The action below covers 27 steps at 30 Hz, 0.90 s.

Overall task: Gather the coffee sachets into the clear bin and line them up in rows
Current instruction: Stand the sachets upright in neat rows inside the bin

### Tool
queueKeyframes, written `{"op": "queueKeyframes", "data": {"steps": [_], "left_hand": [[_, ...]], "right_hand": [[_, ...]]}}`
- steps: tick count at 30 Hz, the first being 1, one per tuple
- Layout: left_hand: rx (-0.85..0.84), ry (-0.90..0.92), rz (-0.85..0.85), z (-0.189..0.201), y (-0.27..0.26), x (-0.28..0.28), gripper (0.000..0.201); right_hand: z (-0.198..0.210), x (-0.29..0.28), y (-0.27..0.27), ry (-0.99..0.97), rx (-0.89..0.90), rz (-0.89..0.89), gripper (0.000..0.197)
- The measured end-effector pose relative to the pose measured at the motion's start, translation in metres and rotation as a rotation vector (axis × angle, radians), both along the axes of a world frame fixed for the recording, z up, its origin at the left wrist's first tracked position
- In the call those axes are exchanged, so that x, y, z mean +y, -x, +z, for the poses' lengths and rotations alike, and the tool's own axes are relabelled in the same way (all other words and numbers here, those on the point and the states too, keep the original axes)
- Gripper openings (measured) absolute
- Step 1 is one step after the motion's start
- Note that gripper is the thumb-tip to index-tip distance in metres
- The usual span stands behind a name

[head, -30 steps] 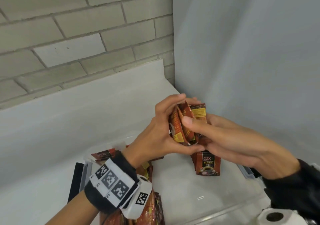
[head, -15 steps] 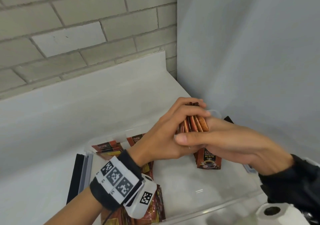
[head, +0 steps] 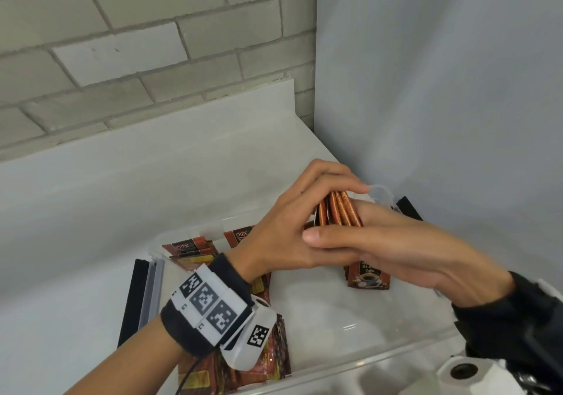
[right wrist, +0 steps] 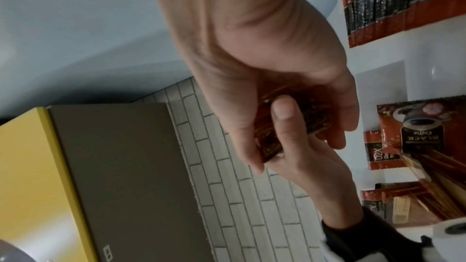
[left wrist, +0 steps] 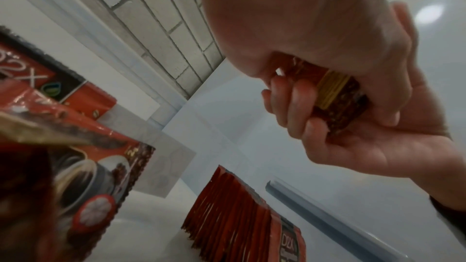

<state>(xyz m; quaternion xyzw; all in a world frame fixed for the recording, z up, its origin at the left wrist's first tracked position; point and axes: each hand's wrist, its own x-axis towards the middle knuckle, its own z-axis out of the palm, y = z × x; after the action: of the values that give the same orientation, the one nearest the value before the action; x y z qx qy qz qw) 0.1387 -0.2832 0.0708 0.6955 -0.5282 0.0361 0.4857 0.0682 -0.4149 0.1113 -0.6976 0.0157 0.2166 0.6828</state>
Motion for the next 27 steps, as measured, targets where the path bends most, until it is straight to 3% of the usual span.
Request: {"op": "queueKeyframes", "data": {"steps": [3,7,12,17,19,23,27], "left_hand": [[0.051,-0.018,-0.006,0.000,0.001,0.002,0.056],[0.163,-0.069,-0.049,0.000,0.000,0.002,0.072],[0.095,-0.255,-0.031,0.000,0.001,0.000,0.081],[0.092,-0.307,-0.021,0.000,0.000,-0.003,0.114],[0.147,-0.298,-0.062,0.001,-0.001,-0.002,0.124],[0.282,-0.281,-0.073,0.005,-0.004,0.003,0.123],[0.358,-0.228,0.012,0.011,-0.017,0.015,0.100]], "right_hand": [[-0.002,0.000,0.002,-0.025,-0.007,0.014,0.023],[-0.006,-0.003,0.002,-0.013,-0.024,0.045,0.019],[-0.005,-0.008,0.002,-0.103,0.032,-0.021,0.024],[-0.009,-0.011,-0.001,-0.206,0.071,-0.165,0.009],[-0.013,-0.013,-0.002,-0.205,0.086,-0.182,0.018],[-0.016,-0.021,0.000,-0.227,0.099,-0.208,0.018],[-0.014,-0.032,0.003,-0.266,0.098,-0.248,0.030]]}}
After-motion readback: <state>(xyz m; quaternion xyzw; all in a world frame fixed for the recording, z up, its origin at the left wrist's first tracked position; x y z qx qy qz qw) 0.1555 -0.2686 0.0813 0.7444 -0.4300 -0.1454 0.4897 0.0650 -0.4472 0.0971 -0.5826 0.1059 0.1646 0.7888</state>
